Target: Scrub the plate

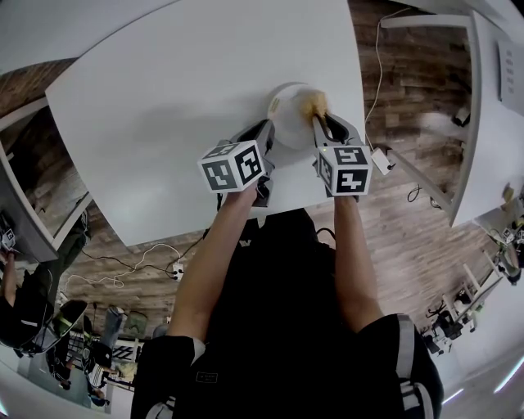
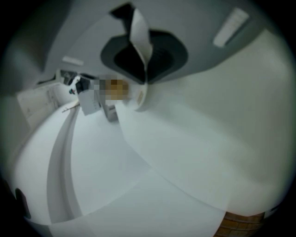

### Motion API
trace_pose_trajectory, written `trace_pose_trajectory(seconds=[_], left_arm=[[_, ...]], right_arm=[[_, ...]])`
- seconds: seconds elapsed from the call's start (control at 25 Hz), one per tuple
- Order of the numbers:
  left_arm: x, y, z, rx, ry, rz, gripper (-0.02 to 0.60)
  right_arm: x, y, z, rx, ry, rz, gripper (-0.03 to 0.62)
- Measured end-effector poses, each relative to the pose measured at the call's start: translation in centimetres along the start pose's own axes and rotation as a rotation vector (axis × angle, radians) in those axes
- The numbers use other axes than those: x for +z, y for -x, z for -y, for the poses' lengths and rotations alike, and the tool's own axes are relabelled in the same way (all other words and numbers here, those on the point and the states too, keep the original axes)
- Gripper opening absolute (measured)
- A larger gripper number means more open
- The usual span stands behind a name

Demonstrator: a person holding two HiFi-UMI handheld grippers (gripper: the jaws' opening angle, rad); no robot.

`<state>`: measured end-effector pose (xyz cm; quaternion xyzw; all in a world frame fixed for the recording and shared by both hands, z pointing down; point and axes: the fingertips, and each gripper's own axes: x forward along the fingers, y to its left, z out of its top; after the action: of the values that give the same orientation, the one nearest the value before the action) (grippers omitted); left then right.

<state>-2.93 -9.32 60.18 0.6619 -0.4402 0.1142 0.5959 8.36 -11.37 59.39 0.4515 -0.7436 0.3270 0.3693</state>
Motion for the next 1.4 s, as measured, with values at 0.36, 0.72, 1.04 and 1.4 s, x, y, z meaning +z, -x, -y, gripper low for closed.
trace_pose_trajectory(seconds=[0.36,0.72,1.04,1.4], left_arm=[[0.2,0.0,0.1,0.002,-0.009,-0.007,0.024],[0.0,0.0,0.3,-0.004,-0.009,-0.012,0.023],[0.1,0.2,0.4,0.005,-0.050,-0.025,0.021],[0.2,0.0,0.3,0.000,-0.020,-0.008,0.021]], right_arm=[[0.9,-0.1,0.5,-0.044,0.022,-0.001,0.049],[1.2,-1.3,-4.6,0.060,0.083,-0.022,0.046],[2.3,-1.9,-8.6,0.173,0.127,-0.023,0.046],[3.0,-2.5,-7.1,0.158,0.085,-0.008,0.046]])
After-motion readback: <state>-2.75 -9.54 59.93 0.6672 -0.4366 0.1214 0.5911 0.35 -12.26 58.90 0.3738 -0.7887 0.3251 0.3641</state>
